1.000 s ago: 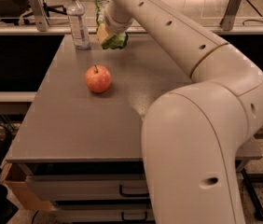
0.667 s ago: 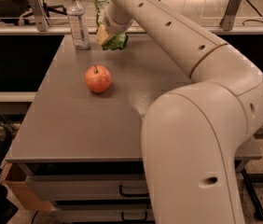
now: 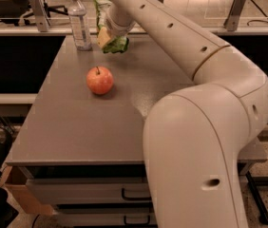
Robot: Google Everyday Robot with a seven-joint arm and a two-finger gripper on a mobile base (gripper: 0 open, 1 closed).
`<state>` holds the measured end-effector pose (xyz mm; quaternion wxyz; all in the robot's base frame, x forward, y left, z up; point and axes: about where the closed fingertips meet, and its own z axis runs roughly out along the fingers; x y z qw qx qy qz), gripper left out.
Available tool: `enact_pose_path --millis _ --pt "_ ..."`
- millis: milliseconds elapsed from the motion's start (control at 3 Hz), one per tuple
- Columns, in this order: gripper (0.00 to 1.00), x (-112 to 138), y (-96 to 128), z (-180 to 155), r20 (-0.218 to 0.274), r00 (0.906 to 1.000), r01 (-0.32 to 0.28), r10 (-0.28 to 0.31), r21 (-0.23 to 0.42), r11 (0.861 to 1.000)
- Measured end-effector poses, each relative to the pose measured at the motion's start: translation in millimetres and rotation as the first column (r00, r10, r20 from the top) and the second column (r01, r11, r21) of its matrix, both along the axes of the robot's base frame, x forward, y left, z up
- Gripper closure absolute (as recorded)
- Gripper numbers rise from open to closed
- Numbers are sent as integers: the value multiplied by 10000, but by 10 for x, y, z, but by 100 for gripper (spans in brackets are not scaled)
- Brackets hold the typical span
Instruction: Move green rice chip bag near blue plastic bottle
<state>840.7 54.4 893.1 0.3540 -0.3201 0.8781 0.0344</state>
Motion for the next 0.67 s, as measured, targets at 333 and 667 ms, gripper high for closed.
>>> enact_pose_path --millis 333,667 --pt "5 2 15 -34 -43 10000 -18 18 -17 10000" --pt "0 4 23 -55 -70 10000 -29 29 -28 10000"
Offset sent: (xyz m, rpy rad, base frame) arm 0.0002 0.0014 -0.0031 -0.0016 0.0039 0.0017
